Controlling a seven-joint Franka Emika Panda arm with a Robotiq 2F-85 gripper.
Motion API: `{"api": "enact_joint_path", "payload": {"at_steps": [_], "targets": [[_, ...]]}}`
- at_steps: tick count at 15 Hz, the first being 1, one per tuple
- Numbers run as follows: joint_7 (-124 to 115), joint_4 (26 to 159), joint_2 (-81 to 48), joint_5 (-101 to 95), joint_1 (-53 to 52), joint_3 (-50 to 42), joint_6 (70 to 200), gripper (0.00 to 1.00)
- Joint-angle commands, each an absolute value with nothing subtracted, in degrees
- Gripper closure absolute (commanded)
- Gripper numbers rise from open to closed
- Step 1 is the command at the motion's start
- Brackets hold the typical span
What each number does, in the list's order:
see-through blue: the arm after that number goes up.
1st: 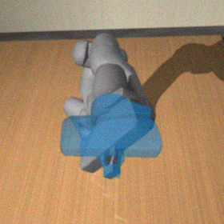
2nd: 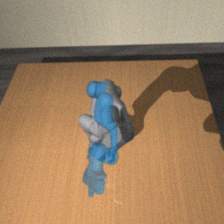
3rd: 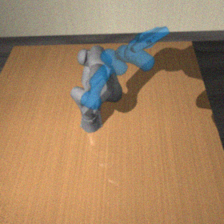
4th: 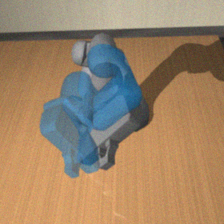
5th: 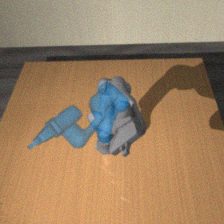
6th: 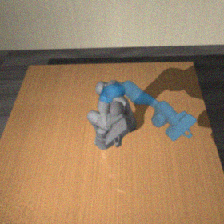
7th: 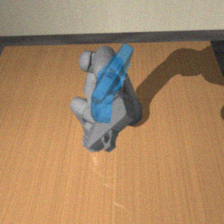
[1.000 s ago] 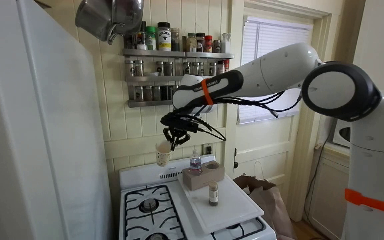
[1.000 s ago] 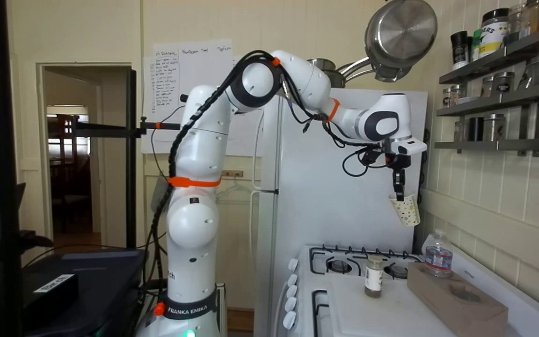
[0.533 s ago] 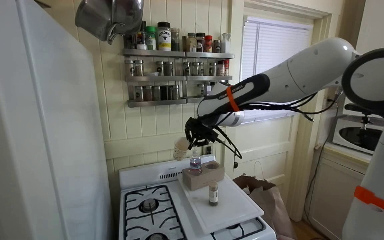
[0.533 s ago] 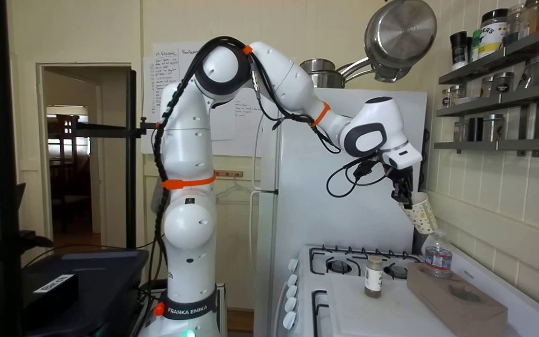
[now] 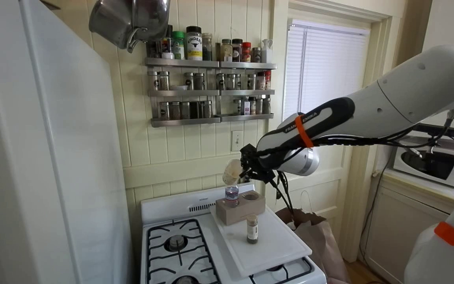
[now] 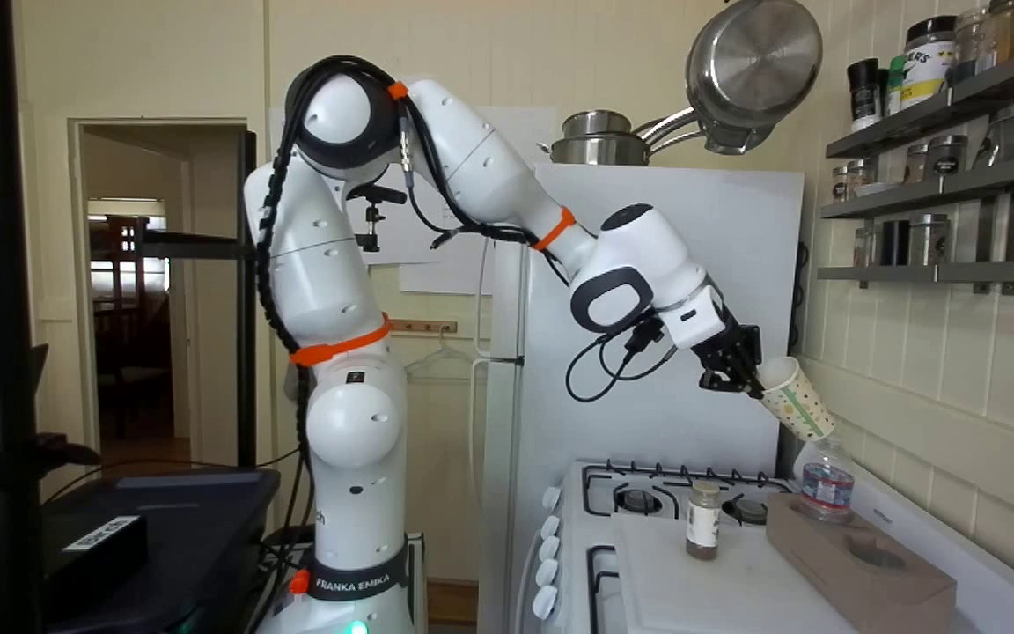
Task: Put the coffee cup in the cupholder.
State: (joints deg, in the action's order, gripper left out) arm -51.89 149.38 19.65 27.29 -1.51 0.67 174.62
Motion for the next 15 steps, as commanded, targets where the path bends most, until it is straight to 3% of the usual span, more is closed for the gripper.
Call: {"api": "enact_joint_path", "payload": {"at_steps": [1, 5, 11, 12, 15], "targets": [[-57.64, 156.57, 23.99, 32.62, -1.86, 3.38, 185.47, 0.99], [-64.57, 158.86, 22.95, 36.99, -1.8, 4.49, 193.34, 0.99], [-62.6, 156.26, 27.92, 35.17, -23.33, -20.78, 179.26, 0.99], [-64.1, 156.33, 24.84, 34.94, -18.03, -14.62, 184.32, 0.99], [-63.48, 156.12, 25.36, 34.94, -18.81, -16.05, 183.44, 0.97]]}}
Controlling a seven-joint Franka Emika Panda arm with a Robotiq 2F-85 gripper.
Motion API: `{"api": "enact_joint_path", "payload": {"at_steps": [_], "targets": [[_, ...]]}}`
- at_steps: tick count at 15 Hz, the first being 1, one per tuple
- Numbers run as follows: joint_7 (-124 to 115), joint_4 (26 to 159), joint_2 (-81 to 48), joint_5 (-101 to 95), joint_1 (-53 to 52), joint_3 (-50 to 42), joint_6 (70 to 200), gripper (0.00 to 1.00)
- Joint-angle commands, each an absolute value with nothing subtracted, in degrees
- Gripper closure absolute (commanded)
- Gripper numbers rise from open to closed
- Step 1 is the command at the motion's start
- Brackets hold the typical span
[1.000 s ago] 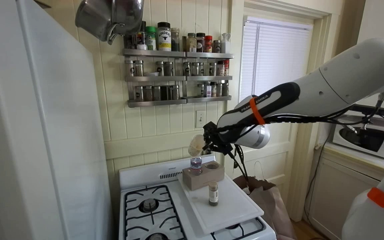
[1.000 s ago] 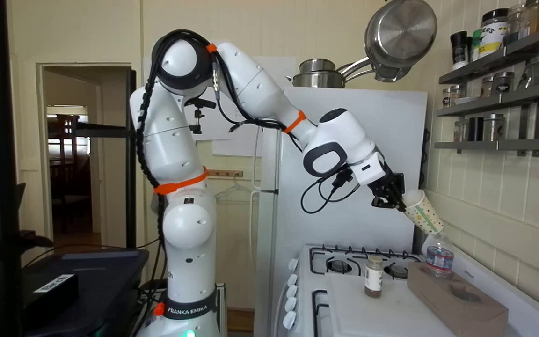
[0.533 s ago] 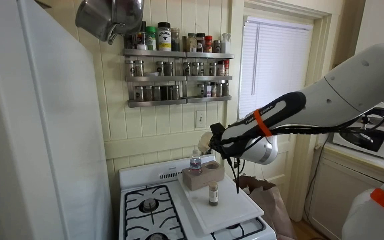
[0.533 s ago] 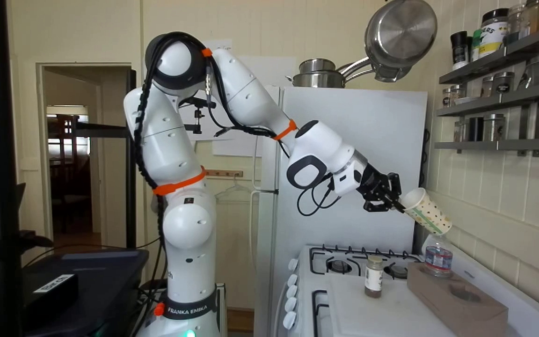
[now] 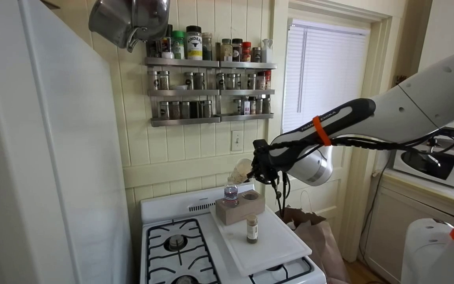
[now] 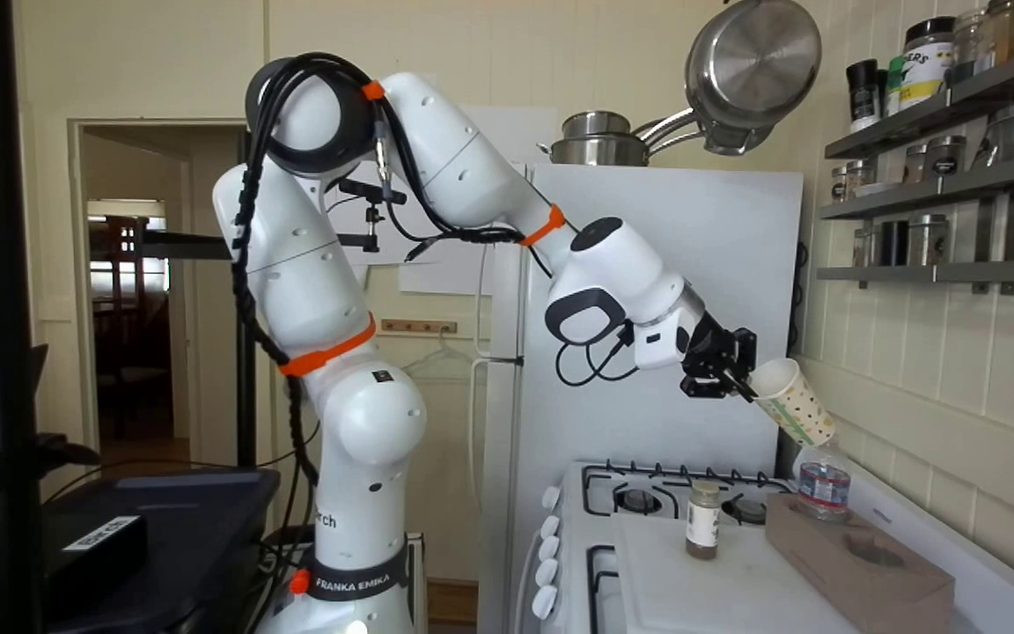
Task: Put the coffee cup in the cupholder.
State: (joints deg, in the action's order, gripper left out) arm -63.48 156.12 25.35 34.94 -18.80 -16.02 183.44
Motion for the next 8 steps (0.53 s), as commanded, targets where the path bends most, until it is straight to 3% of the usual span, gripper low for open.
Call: {"api": "enact_joint_path", "payload": {"at_steps": [1, 5, 8], "targets": [[-65.12, 155.22, 23.29, 35.8, -17.54, -15.07, 185.36, 0.99], [-68.49, 157.88, 26.76, 36.99, -9.51, -15.33, 183.69, 0.99], [-65.52, 153.75, 25.66, 34.06, -8.76, -22.55, 168.03, 0.99]]}}
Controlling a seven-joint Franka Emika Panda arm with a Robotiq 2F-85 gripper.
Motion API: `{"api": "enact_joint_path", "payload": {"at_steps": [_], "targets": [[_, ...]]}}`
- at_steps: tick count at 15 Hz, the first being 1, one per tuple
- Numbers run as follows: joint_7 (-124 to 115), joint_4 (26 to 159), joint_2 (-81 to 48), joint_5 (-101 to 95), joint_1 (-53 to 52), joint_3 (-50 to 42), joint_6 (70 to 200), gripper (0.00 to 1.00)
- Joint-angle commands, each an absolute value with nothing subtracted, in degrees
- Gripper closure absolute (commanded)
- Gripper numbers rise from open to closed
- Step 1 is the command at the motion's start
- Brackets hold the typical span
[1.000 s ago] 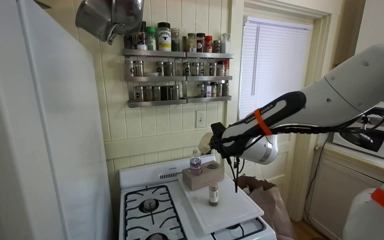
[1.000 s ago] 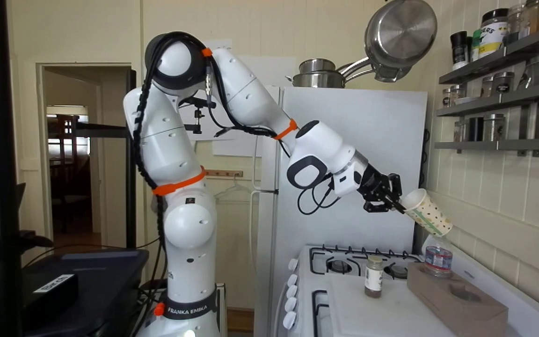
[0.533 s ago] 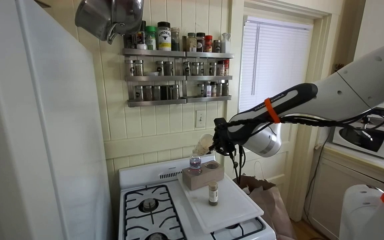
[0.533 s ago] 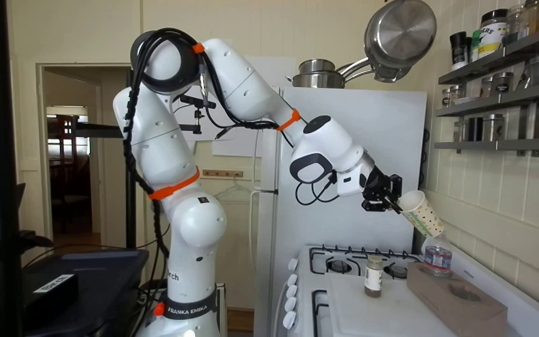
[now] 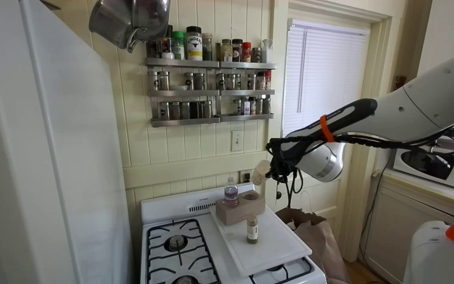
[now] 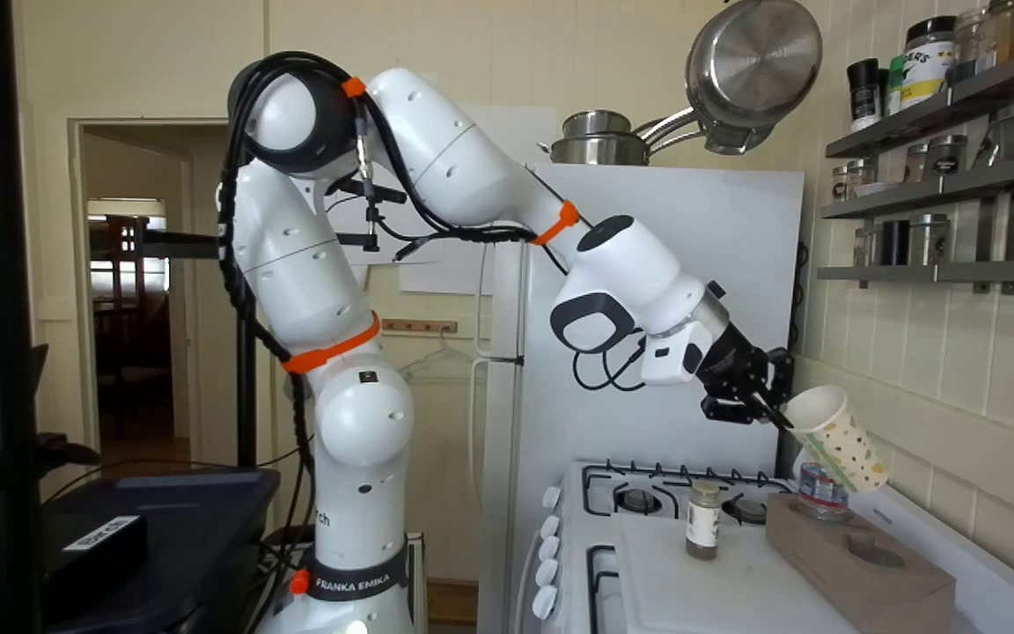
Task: Put the coffee cup in the cupholder.
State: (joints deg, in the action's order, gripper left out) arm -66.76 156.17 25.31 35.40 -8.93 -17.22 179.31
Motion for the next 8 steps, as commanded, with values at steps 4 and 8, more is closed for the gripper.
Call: {"api": "enact_joint_path", "payload": {"at_steps": [4, 8], "targets": [[-68.44, 148.5, 26.64, 24.93, -2.66, -26.84, 149.16, 0.99], [-72.48, 140.15, 27.4, 11.14, 4.81, -25.67, 131.14, 0.99]]}}
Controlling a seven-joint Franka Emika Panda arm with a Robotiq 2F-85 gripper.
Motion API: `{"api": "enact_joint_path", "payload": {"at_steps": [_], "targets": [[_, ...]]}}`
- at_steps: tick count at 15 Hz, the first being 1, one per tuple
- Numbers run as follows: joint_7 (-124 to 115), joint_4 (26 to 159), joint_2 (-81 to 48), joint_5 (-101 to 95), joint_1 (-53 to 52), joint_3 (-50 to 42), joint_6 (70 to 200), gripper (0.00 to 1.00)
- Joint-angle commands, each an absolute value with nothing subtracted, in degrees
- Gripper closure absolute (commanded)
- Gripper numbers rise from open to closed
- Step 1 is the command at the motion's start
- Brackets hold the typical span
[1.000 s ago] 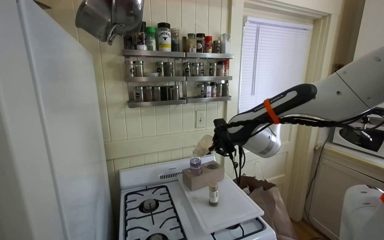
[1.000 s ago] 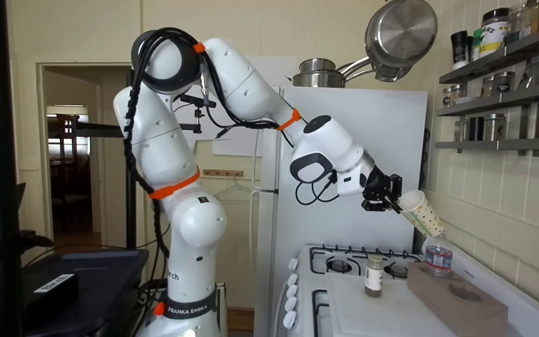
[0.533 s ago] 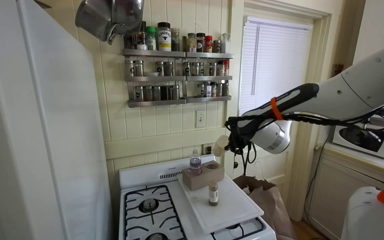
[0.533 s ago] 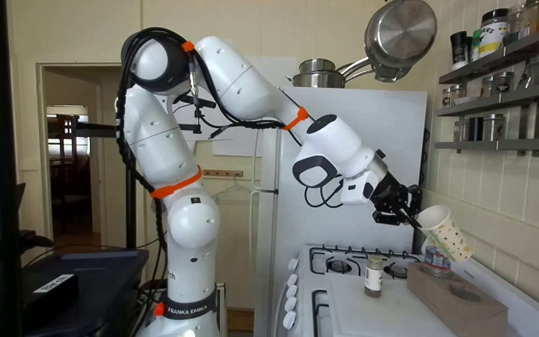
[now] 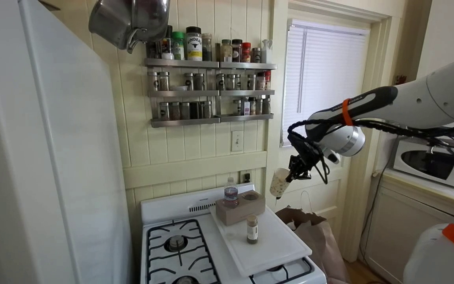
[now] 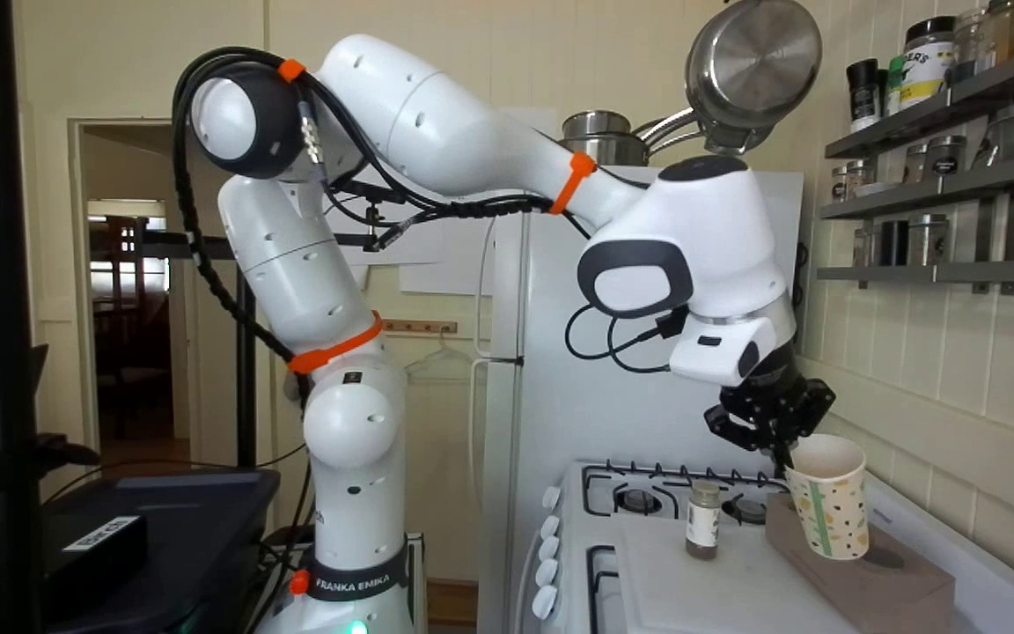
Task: Put the coffee cup in the cupholder.
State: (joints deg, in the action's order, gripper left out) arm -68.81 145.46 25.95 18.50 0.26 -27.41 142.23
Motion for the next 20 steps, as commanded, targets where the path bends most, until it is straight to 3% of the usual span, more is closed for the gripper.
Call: {"api": "enact_joint_path", "payload": {"at_steps": [1, 3, 10, 20], "targets": [[-68.34, 138.02, 26.94, 14.03, 10.14, -21.07, 126.55, 0.99], [-66.69, 133.81, 27.55, 14.16, 12.12, -18.82, 120.15, 0.99], [-62.0, 132.45, 25.75, 17.76, 14.14, -16.11, 121.7, 0.99], [-61.22, 104.58, 2.41, 18.68, 9.9, -10.34, 109.24, 0.99]]}}
